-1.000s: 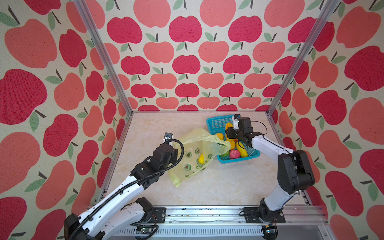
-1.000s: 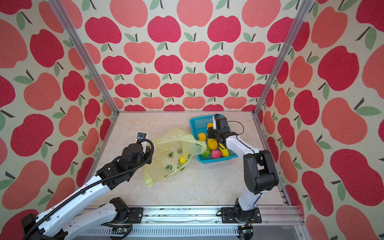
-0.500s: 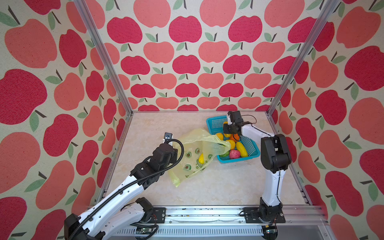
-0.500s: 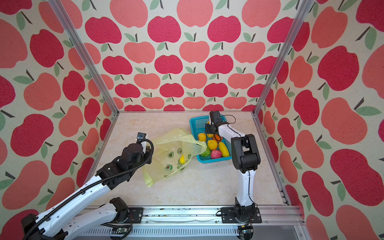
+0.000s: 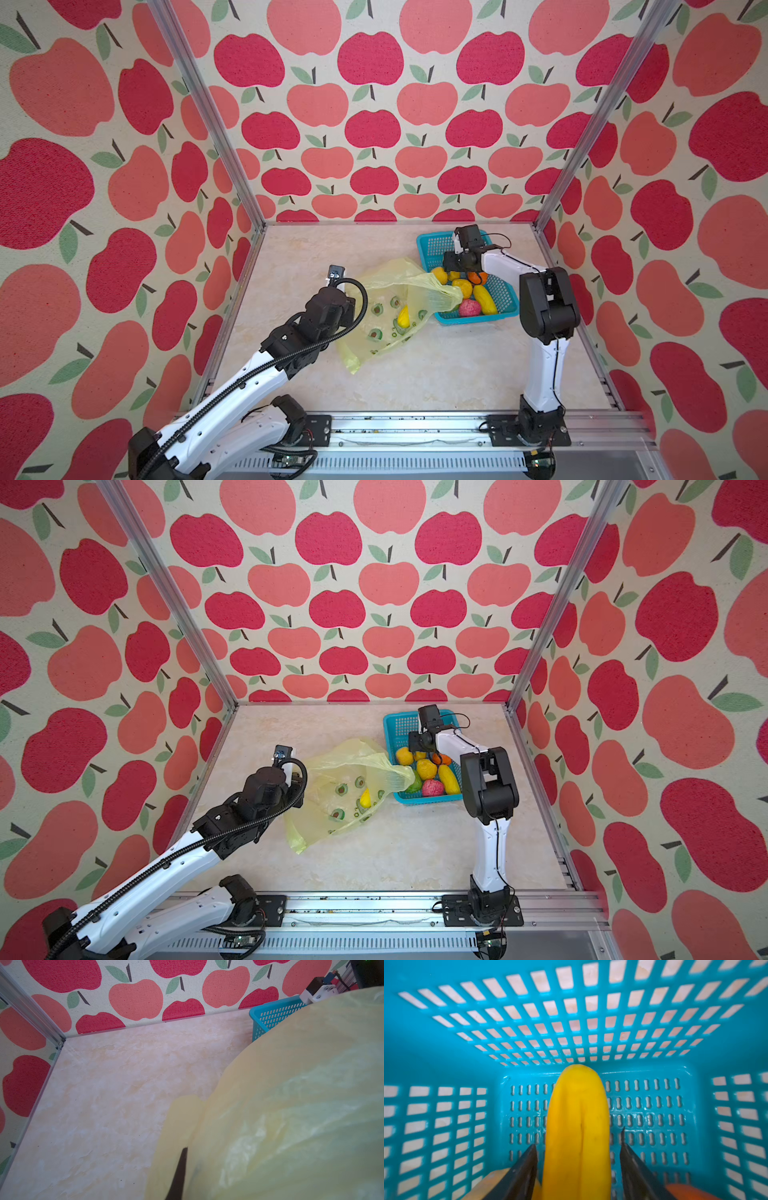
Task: Untie the knot of the plastic bag and take out the fruit
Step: 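Lower the yellow elongated fruit into the teal basket and open the right gripper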
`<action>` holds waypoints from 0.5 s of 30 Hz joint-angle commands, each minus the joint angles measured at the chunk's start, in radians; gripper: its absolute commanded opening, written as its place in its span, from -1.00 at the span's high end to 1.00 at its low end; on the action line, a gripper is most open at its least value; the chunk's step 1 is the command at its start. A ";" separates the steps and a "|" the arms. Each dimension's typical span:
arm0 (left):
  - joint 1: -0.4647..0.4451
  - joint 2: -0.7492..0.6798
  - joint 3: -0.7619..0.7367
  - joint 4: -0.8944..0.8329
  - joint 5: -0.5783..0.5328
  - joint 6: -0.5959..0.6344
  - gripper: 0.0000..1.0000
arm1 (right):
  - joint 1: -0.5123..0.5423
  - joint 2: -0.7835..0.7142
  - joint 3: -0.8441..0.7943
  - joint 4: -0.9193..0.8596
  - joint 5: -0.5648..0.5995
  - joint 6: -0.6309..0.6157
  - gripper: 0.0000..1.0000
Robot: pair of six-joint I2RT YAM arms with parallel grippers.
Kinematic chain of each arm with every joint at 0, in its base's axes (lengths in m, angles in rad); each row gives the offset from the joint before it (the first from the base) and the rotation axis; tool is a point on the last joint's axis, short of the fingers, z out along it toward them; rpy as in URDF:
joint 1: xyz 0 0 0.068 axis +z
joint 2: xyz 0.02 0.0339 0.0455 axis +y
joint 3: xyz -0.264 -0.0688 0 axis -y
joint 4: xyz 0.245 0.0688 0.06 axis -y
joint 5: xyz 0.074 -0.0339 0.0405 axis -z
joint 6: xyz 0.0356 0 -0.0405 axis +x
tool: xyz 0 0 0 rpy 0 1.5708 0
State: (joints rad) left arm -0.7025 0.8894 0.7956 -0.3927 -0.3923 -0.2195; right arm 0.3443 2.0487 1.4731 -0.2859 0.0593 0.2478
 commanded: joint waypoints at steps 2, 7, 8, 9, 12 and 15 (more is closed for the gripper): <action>0.006 -0.006 -0.002 -0.005 -0.009 -0.006 1.00 | -0.005 -0.144 -0.083 0.035 0.013 0.001 -0.36; 0.007 -0.006 -0.003 -0.005 -0.007 -0.006 1.00 | -0.005 -0.311 -0.200 0.063 0.034 0.000 -0.38; 0.008 -0.007 -0.002 -0.005 -0.007 -0.006 1.00 | -0.005 -0.352 -0.229 0.069 0.041 0.002 -0.38; 0.008 -0.006 -0.001 -0.007 -0.006 -0.006 1.00 | -0.005 -0.396 -0.261 0.076 0.049 0.002 -0.38; 0.008 -0.008 -0.002 -0.006 -0.005 -0.006 1.00 | -0.005 -0.536 -0.365 0.116 0.073 0.008 -0.39; 0.008 -0.006 -0.003 -0.006 -0.004 -0.007 1.00 | -0.002 -0.701 -0.463 0.150 0.090 0.018 -0.39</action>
State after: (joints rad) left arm -0.7006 0.8894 0.7956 -0.3927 -0.3920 -0.2195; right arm 0.3447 1.4693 1.0813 -0.1825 0.1131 0.2508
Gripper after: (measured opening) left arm 0.046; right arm 0.696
